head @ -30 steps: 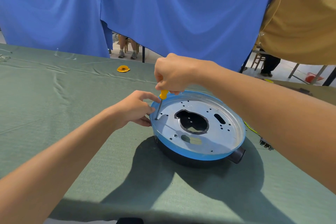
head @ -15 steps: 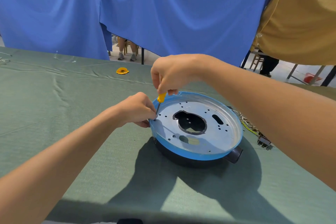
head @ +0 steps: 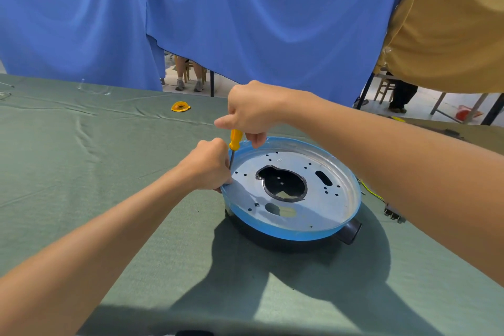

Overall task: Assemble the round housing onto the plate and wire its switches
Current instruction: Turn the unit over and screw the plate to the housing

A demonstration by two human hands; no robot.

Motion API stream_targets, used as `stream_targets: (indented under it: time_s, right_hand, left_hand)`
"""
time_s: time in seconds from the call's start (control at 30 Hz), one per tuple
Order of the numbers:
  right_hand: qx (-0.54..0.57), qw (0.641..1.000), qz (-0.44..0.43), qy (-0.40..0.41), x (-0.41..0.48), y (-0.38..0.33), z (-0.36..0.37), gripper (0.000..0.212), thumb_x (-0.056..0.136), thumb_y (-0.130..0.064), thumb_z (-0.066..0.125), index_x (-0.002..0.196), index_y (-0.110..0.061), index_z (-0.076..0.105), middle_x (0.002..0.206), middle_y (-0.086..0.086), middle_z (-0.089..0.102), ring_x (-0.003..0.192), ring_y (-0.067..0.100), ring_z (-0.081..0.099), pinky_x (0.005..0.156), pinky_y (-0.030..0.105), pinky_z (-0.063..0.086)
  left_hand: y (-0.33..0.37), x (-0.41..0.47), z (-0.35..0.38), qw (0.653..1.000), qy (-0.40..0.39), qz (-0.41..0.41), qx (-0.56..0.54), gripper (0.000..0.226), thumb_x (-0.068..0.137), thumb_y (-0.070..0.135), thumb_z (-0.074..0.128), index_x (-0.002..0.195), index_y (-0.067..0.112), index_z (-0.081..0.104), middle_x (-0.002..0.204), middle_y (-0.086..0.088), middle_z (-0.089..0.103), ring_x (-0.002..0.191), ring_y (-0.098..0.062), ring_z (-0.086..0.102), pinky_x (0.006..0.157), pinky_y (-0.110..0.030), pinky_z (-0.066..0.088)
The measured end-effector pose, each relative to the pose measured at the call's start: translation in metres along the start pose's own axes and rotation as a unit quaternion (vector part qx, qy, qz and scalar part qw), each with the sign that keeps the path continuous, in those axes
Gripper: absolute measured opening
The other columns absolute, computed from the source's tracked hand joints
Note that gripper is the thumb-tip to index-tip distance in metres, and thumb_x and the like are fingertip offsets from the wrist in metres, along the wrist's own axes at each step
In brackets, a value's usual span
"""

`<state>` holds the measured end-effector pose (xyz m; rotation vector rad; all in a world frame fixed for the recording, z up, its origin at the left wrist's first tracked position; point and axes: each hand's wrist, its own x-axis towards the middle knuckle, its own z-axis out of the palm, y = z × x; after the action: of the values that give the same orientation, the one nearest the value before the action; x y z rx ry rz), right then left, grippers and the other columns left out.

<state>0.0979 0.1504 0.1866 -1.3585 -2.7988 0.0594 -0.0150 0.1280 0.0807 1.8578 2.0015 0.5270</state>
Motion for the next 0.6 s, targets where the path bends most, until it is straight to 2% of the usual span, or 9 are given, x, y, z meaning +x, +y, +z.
stream_targets:
  time_s: [0.07,0.13,0.2,0.27,0.37,0.43,0.53,0.6]
  right_hand:
    - [0.006,1.0,-0.017,0.01,-0.002,0.001,-0.005,0.036,0.094,-0.042,0.058,0.077,-0.01,0.059,0.058,0.0,0.068,0.053,0.01,0.069,0.056,0.021,0.05]
    - [0.002,0.999,-0.049,0.015,-0.004,0.003,-0.007,0.018,0.09,-0.03,0.066,0.086,-0.012,0.067,0.063,-0.003,0.07,0.056,0.005,0.069,0.055,0.019,0.049]
    - [0.002,0.997,-0.069,0.023,-0.004,0.004,-0.007,0.008,0.088,-0.023,0.069,0.088,-0.015,0.069,0.064,-0.004,0.071,0.055,0.0,0.067,0.058,0.019,0.052]
    - [-0.02,0.997,-0.069,0.037,0.0,0.003,-0.004,0.015,0.089,-0.024,0.067,0.079,-0.014,0.065,0.058,-0.002,0.07,0.051,0.001,0.064,0.06,0.022,0.054]
    - [-0.077,0.994,-0.046,0.064,0.004,0.004,0.002,0.032,0.091,-0.025,0.056,0.061,-0.013,0.052,0.049,0.002,0.065,0.042,0.006,0.054,0.055,0.026,0.052]
    - [-0.085,0.994,-0.029,0.068,0.007,0.006,0.004,0.039,0.09,-0.021,0.052,0.053,-0.011,0.053,0.044,0.002,0.063,0.04,0.012,0.053,0.052,0.026,0.052]
    - [-0.053,0.997,-0.015,0.056,0.01,0.007,0.007,0.044,0.097,-0.028,0.05,0.057,-0.01,0.048,0.034,-0.003,0.052,0.037,0.015,0.053,0.045,0.022,0.043]
    - [-0.047,0.998,-0.023,0.036,0.008,0.005,0.006,0.045,0.098,-0.041,0.051,0.065,-0.011,0.047,0.045,0.0,0.057,0.038,0.015,0.058,0.046,0.021,0.043]
  left_hand:
    - [0.0,0.0,0.001,1.0,0.003,-0.002,-0.006,0.009,0.083,0.007,0.075,0.089,0.002,0.071,0.088,-0.014,0.068,0.073,-0.025,0.071,0.068,-0.035,0.062]
    - [0.001,0.0,0.001,1.0,0.001,-0.007,-0.012,0.011,0.082,0.005,0.075,0.09,0.0,0.07,0.089,-0.015,0.068,0.075,-0.027,0.071,0.07,-0.038,0.062]
    - [0.001,0.001,0.0,1.0,-0.004,-0.012,-0.024,0.009,0.082,0.003,0.075,0.089,-0.001,0.071,0.088,-0.015,0.069,0.073,-0.026,0.072,0.065,-0.033,0.062]
    - [0.0,0.001,-0.001,0.999,-0.011,-0.015,-0.041,0.006,0.082,0.002,0.076,0.086,-0.001,0.072,0.085,-0.014,0.07,0.067,-0.023,0.072,0.057,-0.024,0.06]
    - [-0.002,0.0,0.0,0.999,-0.003,-0.016,-0.048,0.005,0.082,0.004,0.078,0.082,0.0,0.075,0.079,-0.013,0.071,0.061,-0.02,0.071,0.051,-0.019,0.056]
    - [-0.002,0.0,0.001,0.999,0.004,-0.02,-0.047,0.006,0.082,0.006,0.078,0.081,0.001,0.076,0.075,-0.012,0.071,0.058,-0.018,0.07,0.048,-0.017,0.054]
    - [-0.002,0.0,0.002,0.999,0.007,-0.02,-0.044,0.005,0.081,0.006,0.078,0.081,0.001,0.076,0.077,-0.013,0.071,0.059,-0.018,0.07,0.048,-0.018,0.054]
    - [-0.002,0.0,0.002,0.999,0.008,-0.016,-0.032,0.004,0.082,0.006,0.076,0.082,0.002,0.075,0.082,-0.014,0.07,0.067,-0.022,0.071,0.057,-0.026,0.059]
